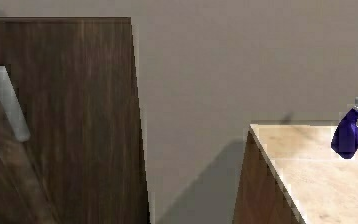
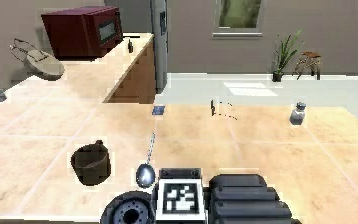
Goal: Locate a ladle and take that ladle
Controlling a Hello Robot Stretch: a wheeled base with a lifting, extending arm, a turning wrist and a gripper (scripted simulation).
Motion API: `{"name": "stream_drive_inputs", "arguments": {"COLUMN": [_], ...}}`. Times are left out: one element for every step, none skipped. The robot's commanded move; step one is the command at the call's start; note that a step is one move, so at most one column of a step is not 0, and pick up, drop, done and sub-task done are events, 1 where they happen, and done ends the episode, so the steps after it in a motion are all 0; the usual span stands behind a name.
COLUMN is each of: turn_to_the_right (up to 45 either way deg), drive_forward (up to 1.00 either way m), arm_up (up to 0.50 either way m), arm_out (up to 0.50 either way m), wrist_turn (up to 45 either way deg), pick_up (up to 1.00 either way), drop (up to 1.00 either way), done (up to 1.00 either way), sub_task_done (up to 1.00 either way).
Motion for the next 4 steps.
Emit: {"name": "stream_drive_inputs", "arguments": {"turn_to_the_right": [0.0, 0.0, 0.0, 0.0], "drive_forward": [0.0, 0.0, 0.0, 0.0], "arm_up": [0.0, 0.0, 0.0, 0.0], "arm_out": [0.08, 0.0, 0.0, 0.0], "wrist_turn": [0.0, 45.0, 45.0, 45.0], "pick_up": [0.0, 0.0, 0.0, 0.0], "drop": [0.0, 0.0, 0.0, 0.0], "done": [0.0, 0.0, 0.0, 0.0], "sub_task_done": [0.0, 0.0, 0.0, 0.0]}}
